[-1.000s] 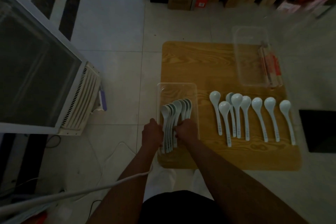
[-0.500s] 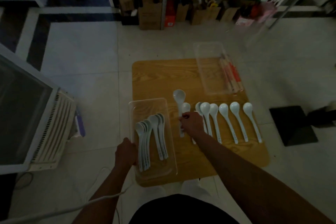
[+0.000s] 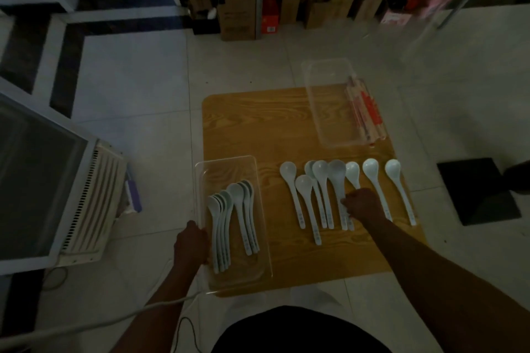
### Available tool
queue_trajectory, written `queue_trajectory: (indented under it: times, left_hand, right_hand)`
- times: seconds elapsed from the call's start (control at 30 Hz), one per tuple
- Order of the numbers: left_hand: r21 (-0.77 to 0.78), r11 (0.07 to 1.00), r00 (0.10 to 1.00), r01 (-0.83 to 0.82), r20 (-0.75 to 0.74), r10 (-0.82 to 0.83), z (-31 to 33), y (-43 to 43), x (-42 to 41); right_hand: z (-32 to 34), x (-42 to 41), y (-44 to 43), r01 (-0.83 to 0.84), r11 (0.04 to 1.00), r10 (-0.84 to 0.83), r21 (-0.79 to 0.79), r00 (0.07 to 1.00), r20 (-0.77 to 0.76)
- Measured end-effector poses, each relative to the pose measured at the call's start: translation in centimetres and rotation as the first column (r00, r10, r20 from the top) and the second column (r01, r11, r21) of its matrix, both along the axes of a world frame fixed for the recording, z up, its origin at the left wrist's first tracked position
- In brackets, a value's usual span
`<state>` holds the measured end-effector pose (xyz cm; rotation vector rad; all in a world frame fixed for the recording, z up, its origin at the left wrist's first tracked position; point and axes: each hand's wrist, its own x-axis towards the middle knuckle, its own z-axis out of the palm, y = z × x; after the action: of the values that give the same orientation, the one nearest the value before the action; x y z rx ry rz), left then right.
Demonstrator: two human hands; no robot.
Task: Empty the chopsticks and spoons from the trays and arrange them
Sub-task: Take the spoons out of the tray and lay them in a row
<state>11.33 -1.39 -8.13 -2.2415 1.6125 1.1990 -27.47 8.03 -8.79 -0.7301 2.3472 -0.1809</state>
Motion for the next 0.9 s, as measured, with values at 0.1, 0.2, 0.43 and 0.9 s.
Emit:
queue_trajectory:
  times: [0.1, 0.2, 0.43, 0.9]
  left_hand:
    - [0.018, 1.000, 1.000, -0.013, 0.017, 0.013, 0.1, 0.0, -0.3]
    - [0.026, 1.000, 0.999, -0.017, 0.028, 0.016, 0.1, 0.0, -0.6]
    - [0.036, 0.999, 0.998, -0.035, 0.049, 0.033, 0.1, -0.1, -0.9]
    - [0.009, 0.999, 0.996, -0.040, 0.074, 0.040, -0.3, 0.1, -0.9]
  right_hand:
    - [-0.5, 0.3, -0.5, -0.025, 1.000, 0.025, 0.011, 1.000, 0.001]
    - [-0.8, 0.3, -0.7, -0.007, 1.000, 0.007, 0.009, 1.000, 0.006]
    - [-1.4, -0.2, -0.8, 0.024, 1.000, -0.024, 0.020, 1.000, 0.015]
    - [-1.7, -0.5, -1.0, 0.099, 0.994, -0.100, 0.043, 0.994, 0.037]
